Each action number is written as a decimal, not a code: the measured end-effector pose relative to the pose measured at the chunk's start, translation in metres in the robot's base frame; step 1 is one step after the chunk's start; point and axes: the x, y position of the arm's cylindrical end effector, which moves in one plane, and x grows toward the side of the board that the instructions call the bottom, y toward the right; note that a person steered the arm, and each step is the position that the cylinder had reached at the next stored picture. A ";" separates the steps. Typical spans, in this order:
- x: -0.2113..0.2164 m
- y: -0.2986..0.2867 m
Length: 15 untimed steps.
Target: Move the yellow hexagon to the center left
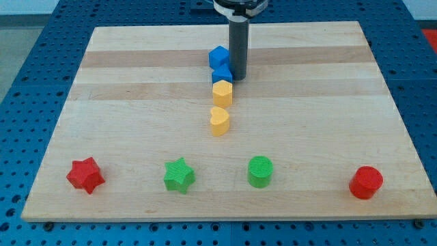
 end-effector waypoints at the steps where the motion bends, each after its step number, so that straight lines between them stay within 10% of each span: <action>1: 0.000 0.000; 10: 0.056 0.073; 13: 0.052 -0.177; 15: 0.014 -0.135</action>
